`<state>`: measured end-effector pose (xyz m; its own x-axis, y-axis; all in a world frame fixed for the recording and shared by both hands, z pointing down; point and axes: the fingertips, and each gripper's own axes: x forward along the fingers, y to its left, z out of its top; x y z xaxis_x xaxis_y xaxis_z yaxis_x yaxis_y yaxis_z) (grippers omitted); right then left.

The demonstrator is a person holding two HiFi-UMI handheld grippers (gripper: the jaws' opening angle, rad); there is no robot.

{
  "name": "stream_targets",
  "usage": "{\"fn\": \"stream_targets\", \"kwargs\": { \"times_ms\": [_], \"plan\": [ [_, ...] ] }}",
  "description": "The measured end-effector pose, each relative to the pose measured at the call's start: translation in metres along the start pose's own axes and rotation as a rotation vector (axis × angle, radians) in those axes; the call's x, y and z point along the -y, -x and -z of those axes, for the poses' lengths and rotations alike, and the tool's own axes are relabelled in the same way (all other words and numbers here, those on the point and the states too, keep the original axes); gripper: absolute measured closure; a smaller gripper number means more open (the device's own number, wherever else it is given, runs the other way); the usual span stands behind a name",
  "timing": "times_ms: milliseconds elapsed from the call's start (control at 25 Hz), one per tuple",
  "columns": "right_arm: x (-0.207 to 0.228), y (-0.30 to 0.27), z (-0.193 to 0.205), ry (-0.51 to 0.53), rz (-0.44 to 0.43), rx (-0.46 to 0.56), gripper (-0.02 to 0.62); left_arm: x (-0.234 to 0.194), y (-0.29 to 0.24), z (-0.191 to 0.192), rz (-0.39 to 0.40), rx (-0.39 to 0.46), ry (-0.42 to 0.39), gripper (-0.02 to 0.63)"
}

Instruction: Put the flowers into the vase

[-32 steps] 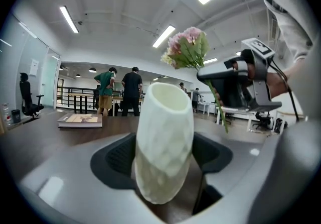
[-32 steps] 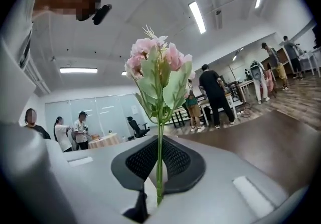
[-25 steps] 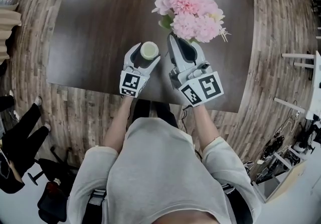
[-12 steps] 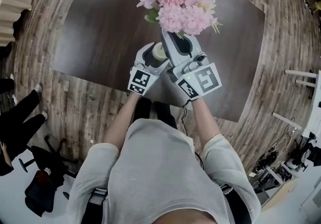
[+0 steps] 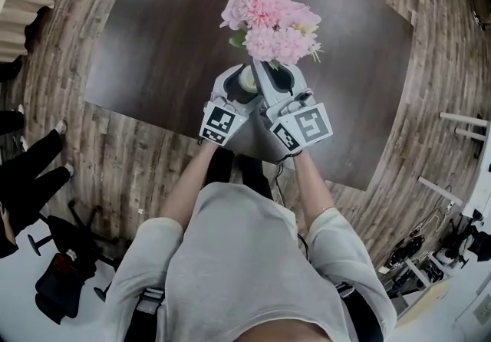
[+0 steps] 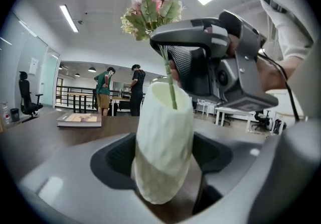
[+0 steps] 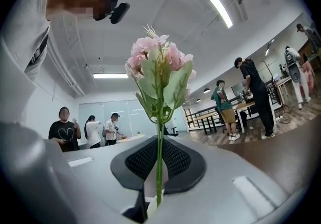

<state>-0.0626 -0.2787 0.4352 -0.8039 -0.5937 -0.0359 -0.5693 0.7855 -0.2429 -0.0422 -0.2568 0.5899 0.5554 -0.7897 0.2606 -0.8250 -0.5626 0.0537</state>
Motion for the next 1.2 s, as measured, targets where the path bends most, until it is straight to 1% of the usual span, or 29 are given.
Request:
{"fn": "stream_targets", "kwargs": {
  "times_ms": [200, 320, 480, 640, 800, 840, 920, 960, 1080, 1120, 1200],
  "plan": [
    [0.002, 0.006, 0.016, -0.008, 0.001, -0.019, 0.574, -0.005, -0.005, -0.003, -0.003, 0.002, 0.008, 0.262],
    [0.007, 0.005, 0.020, 0.016, 0.027, -0.035, 0.571, -0.011, -0.009, -0.006, -0.005, -0.002, 0.013, 0.262],
    [0.011, -0.002, 0.031, 0.013, 0.051, -0.065, 0.569, -0.025, -0.012, -0.007, -0.003, -0.012, 0.016, 0.262],
    [0.002, 0.024, 0.046, 0.039, 0.070, -0.097, 0.565, -0.009, -0.005, -0.003, -0.006, -0.007, 0.010, 0.262],
    [-0.002, 0.038, 0.058, 0.100, 0.099, -0.128, 0.558, -0.003, -0.003, 0.000, -0.008, -0.004, 0.005, 0.262],
    [-0.002, 0.038, 0.060, 0.119, 0.100, -0.141, 0.540, -0.003, -0.003, -0.001, -0.009, -0.004, 0.005, 0.262],
    [-0.004, 0.039, 0.067, 0.149, 0.099, -0.162, 0.478, -0.003, -0.003, -0.001, -0.013, -0.003, 0.005, 0.262],
    [-0.005, 0.040, 0.070, 0.162, 0.101, -0.171, 0.459, -0.004, -0.003, 0.000, -0.014, -0.003, 0.007, 0.262],
    [-0.007, 0.040, 0.075, 0.211, 0.132, -0.194, 0.398, -0.006, -0.004, 0.001, -0.015, -0.002, 0.008, 0.262],
    [-0.006, 0.040, 0.074, 0.231, 0.143, -0.196, 0.382, -0.006, -0.004, 0.000, -0.016, -0.002, 0.008, 0.263],
    [-0.005, 0.042, 0.073, 0.270, 0.169, -0.206, 0.379, -0.004, -0.005, -0.001, -0.017, -0.002, 0.007, 0.264]
  ]
}}
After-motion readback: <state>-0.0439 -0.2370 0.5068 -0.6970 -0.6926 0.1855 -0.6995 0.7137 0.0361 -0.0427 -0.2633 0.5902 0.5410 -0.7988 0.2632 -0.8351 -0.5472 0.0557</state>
